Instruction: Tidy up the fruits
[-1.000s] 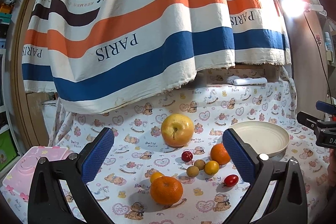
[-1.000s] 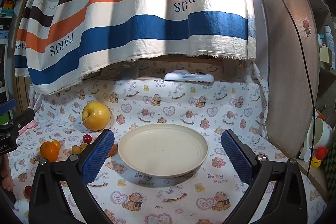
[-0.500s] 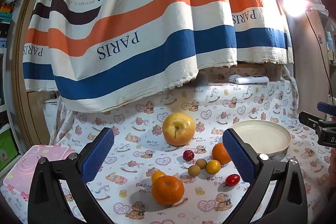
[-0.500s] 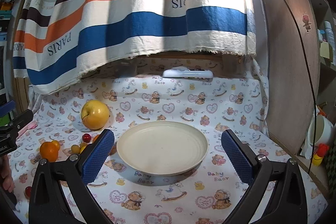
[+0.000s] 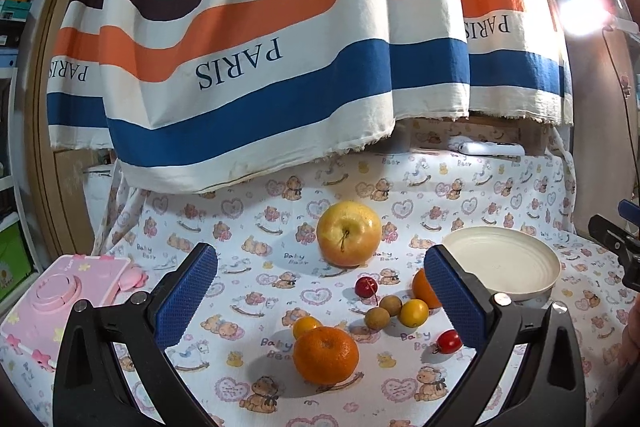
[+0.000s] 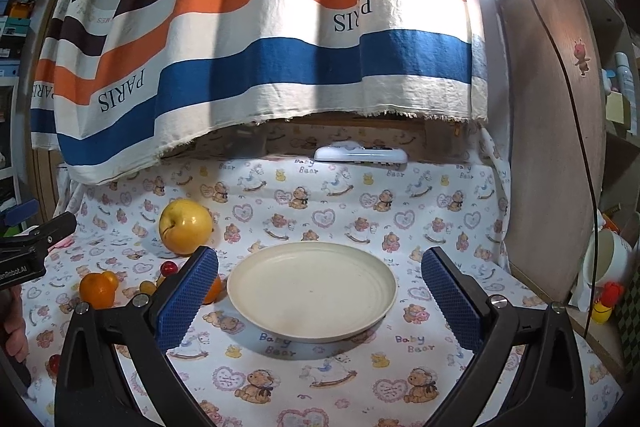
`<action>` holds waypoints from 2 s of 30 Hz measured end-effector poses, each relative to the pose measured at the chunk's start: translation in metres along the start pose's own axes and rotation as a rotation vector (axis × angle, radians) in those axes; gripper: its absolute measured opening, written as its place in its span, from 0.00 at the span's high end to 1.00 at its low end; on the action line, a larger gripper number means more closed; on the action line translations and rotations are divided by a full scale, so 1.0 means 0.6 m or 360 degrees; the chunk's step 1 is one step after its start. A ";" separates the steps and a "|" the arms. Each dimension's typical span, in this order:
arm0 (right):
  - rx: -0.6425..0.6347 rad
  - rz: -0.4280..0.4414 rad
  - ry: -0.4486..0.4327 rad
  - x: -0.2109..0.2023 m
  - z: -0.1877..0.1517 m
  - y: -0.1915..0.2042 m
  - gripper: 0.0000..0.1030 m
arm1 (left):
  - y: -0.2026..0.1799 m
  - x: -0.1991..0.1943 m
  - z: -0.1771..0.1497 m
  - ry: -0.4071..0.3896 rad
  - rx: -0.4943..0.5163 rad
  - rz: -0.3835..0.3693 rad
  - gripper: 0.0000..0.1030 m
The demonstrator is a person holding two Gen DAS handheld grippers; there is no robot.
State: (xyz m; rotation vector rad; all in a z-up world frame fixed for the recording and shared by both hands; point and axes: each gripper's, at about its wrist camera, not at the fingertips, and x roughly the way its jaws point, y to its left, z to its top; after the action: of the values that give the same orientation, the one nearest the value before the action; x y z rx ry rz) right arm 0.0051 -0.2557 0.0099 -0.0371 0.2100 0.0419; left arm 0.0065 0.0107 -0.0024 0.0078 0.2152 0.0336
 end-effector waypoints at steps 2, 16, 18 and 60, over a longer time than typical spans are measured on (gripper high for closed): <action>-0.0005 0.0006 0.0004 0.001 0.000 -0.001 0.00 | -0.001 -0.003 0.000 -0.0016 0.0003 -0.0002 0.00; -0.0003 0.0008 0.0030 0.007 -0.002 -0.002 0.00 | -0.008 -0.012 0.002 -0.0050 0.0038 -0.0004 0.00; -0.0003 0.0005 0.0029 0.007 -0.001 -0.001 0.00 | -0.007 -0.011 0.001 -0.0046 0.0038 -0.0003 0.00; -0.0018 0.0045 0.0170 0.029 -0.005 0.004 0.00 | 0.024 0.124 -0.065 0.0960 -0.0216 -0.0206 0.49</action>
State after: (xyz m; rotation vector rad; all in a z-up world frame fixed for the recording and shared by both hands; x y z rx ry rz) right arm 0.0212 -0.2526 0.0036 -0.0476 0.3174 0.0694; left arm 0.0701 0.0276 -0.0562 -0.1536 0.8158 -0.0801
